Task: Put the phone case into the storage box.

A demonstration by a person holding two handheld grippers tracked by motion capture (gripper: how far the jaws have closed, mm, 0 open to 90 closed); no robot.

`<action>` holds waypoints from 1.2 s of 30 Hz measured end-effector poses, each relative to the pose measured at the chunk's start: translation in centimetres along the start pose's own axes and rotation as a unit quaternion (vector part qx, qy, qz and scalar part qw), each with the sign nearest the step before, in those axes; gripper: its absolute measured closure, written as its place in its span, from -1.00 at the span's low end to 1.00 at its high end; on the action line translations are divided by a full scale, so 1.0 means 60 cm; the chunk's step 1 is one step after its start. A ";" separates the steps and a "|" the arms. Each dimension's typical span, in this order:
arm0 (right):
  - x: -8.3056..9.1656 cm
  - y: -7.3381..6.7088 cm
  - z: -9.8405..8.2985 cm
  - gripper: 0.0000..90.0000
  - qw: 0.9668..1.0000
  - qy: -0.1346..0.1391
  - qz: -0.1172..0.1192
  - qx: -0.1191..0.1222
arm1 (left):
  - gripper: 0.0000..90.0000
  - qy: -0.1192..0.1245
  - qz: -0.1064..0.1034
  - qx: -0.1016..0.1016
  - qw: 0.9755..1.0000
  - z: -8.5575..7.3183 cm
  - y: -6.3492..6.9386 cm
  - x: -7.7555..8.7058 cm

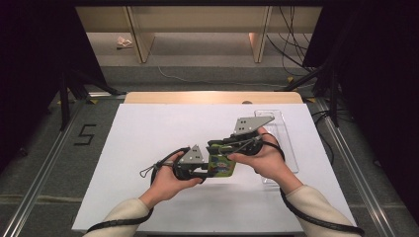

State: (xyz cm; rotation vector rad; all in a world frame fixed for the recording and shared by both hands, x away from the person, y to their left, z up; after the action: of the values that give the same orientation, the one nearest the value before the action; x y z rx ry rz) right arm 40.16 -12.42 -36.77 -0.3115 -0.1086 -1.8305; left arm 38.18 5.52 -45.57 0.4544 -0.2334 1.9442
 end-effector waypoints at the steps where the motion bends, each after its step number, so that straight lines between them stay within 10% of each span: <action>1: 0.002 0.002 0.000 0.72 1.000 0.004 0.001 -0.005 | 0.62 0.001 0.002 0.001 1.000 0.001 0.000 0.001; 29: 0.003 0.002 0.004 0.69 1.000 0.019 0.000 -0.004 | 0.72 0.003 0.014 0.015 1.000 0.007 -0.004 0.010; 36: 0.003 0.006 0.003 0.38 1.000 0.019 -0.014 -0.001 | 0.72 -0.001 0.021 0.012 1.000 0.007 -0.005 0.011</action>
State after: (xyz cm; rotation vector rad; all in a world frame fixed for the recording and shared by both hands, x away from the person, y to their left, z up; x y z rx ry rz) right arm 40.48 -12.68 -36.60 -0.2770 -0.0860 -1.8634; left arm 38.32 6.05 -44.93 0.4698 -0.2216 1.9892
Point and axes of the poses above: each handheld gripper's, and its own axes: x roughly backward along the jaws, z roughly out of its top, y roughly to its right, the point moved 2 cm from there along -x, roughly forward along the jaws, and after that the axes turned 10 degrees about y, right-handed, at the moved point
